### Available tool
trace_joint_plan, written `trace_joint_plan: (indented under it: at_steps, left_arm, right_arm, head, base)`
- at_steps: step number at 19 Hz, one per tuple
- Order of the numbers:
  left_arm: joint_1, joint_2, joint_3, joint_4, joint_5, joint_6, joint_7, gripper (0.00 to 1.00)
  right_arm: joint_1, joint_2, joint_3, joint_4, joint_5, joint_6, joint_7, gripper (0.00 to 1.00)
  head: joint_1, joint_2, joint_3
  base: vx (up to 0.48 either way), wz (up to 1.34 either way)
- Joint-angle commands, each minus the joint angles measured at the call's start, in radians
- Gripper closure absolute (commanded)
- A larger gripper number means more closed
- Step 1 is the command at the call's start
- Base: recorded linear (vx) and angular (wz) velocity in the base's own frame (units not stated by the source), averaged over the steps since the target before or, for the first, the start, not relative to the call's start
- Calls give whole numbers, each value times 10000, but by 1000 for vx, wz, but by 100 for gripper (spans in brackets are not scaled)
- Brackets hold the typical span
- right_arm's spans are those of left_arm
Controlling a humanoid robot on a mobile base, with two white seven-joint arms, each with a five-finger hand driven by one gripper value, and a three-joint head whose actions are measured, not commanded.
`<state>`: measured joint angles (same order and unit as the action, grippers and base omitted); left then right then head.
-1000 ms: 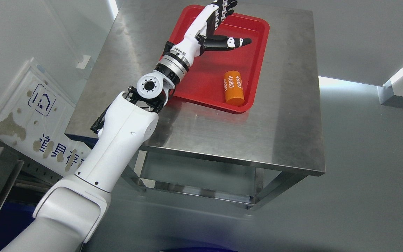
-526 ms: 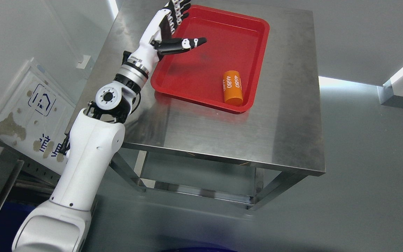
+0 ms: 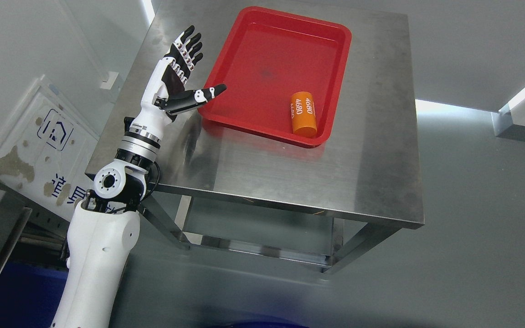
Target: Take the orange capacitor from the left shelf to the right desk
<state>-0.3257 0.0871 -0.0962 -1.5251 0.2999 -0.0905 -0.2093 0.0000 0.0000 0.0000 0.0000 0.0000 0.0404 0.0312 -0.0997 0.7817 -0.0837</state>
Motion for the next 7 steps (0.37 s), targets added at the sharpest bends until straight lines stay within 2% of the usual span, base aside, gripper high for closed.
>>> trace_joint_plan:
  at_steps: [1,7]
  left_arm:
    - [695,34,1024,-1300,-8,-77,-24,0]
    - [879,18,947,-1300,-8,-77,-24,0]
  right_arm:
    - [337,-175,-123,-230,0,-5,-5,0]
    - [337,-175,-107,-230,0,-5,-5,0]
  head:
    - [0,0,0]
    - [0,0,0]
  base:
    - [0,0]
    - [0,0]
